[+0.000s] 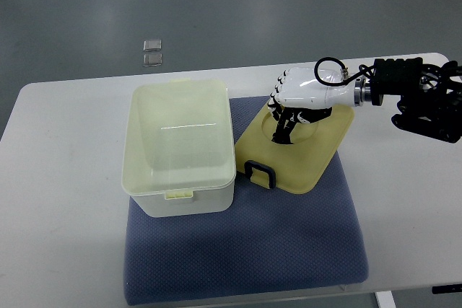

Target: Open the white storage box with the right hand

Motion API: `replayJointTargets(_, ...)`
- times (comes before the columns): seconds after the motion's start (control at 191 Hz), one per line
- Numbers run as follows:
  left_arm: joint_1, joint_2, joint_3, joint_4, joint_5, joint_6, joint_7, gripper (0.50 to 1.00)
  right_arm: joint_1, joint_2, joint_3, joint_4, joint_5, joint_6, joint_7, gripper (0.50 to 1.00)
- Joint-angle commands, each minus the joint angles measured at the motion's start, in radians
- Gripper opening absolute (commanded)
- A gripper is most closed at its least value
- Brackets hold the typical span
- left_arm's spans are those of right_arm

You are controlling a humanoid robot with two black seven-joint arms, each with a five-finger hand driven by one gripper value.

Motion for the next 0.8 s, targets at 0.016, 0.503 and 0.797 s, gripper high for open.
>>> replayJointTargets(0.016,0.0,0.0,0.0,0.0,0.0,0.0,0.0,1.0,-0.015,0.001,0.004,-0.002,0.002,-0.017,0.0,0.717)
replayJointTargets(0.503,0.0,0.0,0.0,-0.001,0.0,0.0,0.001,1.0,0.02,-0.072,0.018,0.0,0.019,-0.014,0.0,0.932)
replayJointTargets(0.797,0.0,0.0,0.002,-0.001,0.0,0.0,0.0,1.0,0.078,-0.141,0.26,-0.003,0.257,0.115,0.0,0.932)
